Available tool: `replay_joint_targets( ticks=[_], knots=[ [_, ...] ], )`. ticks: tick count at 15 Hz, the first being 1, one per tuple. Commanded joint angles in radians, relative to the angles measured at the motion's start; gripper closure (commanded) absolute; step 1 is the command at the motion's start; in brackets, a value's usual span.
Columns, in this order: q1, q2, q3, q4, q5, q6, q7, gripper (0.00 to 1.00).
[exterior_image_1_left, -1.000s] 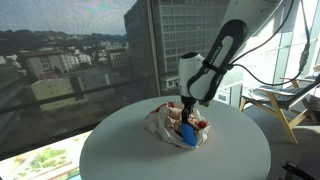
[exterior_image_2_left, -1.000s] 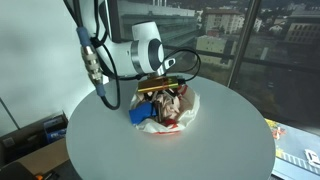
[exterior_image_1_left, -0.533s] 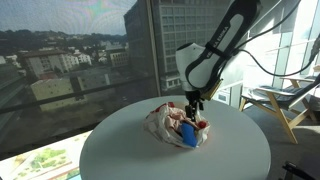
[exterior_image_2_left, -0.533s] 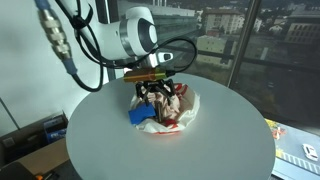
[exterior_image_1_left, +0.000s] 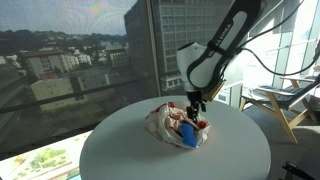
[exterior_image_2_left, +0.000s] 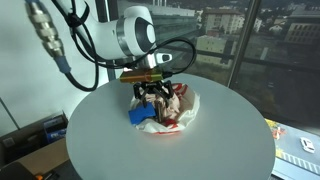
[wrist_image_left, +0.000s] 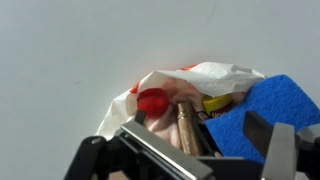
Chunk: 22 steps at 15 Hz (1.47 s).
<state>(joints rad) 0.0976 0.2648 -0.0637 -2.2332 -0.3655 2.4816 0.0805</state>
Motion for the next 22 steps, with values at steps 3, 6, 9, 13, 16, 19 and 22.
replay_joint_targets(
  ticks=[3,6,9,13,16,19,22],
  knots=[
    [-0.051,0.026,0.138,-0.051,0.205,0.116,-0.237,0.00],
    [-0.087,0.020,0.253,-0.062,0.400,0.079,-0.425,0.00],
    [-0.126,0.023,0.349,-0.051,0.581,0.007,-0.623,0.00],
    [-0.126,0.083,0.367,-0.025,0.654,-0.018,-0.755,0.00],
    [-0.112,0.109,0.356,-0.033,0.635,-0.001,-0.785,0.00],
    [-0.092,0.122,0.334,-0.042,0.587,0.020,-0.738,0.00],
    [-0.081,0.106,0.323,-0.066,0.554,0.078,-0.705,0.00]
  ],
)
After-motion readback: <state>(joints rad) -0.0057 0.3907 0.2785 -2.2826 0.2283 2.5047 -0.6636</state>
